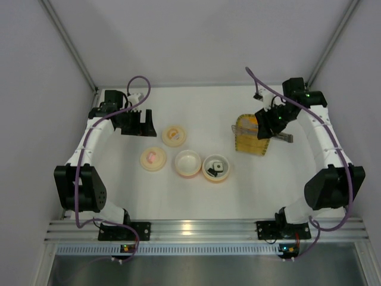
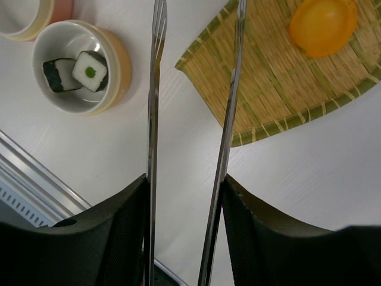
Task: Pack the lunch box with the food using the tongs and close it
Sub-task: Pick up the fake food from the plate.
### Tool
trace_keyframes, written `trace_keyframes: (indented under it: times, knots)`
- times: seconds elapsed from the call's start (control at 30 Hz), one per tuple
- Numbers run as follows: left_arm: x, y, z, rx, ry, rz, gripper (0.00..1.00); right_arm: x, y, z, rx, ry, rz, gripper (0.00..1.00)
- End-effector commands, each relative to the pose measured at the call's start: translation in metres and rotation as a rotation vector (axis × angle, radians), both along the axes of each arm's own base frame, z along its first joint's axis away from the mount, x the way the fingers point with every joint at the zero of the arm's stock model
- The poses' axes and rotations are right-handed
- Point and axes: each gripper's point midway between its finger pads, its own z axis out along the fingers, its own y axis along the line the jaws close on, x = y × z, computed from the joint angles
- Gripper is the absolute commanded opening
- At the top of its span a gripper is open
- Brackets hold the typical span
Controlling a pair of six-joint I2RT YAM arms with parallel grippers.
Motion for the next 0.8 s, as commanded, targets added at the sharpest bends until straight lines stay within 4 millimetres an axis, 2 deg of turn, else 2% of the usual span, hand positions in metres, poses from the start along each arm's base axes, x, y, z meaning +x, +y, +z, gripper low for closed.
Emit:
trace_keyframes:
  times: [0.0, 0.07, 0.1, 0.5, 0.77]
  knots:
    - [0.006, -0.002, 0.015, -0.022, -0.066, -0.003, 0.98, 0.036, -0.024, 0.001, -0.018, -0.065, -0.121, 0.49]
    - [0.006, -0.002, 0.015, -0.024, -0.065, -0.004, 0.98, 0.043, -0.034, -0.006, -0.031, -0.046, -0.175, 0.49]
    - [0.007, -0.002, 0.014, -0.023, -0.064, -0.002, 0.98, 0.046, -0.046, -0.007, -0.026, -0.041, -0.223, 0.49]
    - [0.008, -0.002, 0.010, -0.022, -0.056, -0.003, 0.98, 0.067, -0.094, -0.028, 0.058, 0.033, -0.489, 0.45]
    - [0.010, -0.002, 0.011, -0.021, -0.059, -0.002, 0.98, 0.077, -0.099, -0.046, 0.118, 0.093, -0.544, 0.40]
